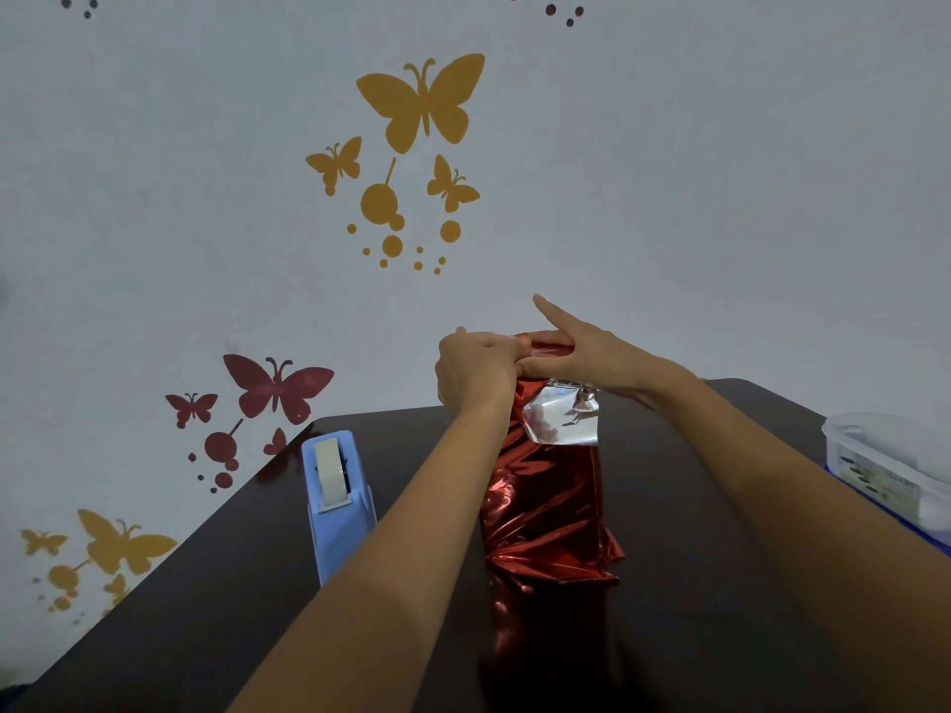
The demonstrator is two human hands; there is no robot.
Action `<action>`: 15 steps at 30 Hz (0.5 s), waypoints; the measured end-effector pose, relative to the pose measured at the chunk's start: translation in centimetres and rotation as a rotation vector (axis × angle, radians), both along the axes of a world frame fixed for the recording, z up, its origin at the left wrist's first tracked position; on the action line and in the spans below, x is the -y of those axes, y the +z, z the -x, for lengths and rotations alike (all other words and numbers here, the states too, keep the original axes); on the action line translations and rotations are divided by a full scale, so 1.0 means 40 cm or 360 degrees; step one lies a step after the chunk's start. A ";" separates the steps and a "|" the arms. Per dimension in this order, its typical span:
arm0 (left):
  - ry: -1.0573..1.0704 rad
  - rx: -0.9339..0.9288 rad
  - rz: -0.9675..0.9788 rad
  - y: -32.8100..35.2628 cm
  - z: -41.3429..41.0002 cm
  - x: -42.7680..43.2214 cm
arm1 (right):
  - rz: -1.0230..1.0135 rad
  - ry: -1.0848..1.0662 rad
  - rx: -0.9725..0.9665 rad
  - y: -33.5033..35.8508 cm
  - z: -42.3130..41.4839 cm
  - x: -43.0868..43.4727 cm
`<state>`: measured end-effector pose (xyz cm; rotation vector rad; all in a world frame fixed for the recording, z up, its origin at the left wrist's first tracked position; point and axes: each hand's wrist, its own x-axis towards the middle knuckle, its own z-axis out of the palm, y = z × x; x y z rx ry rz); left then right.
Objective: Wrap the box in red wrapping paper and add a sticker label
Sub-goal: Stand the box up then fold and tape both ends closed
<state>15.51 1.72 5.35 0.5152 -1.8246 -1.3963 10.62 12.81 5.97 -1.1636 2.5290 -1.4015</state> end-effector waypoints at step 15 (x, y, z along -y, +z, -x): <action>-0.0423 0.0553 -0.0174 0.068 0.021 0.081 | -0.0060 -0.0028 -0.0014 0.003 -0.007 0.001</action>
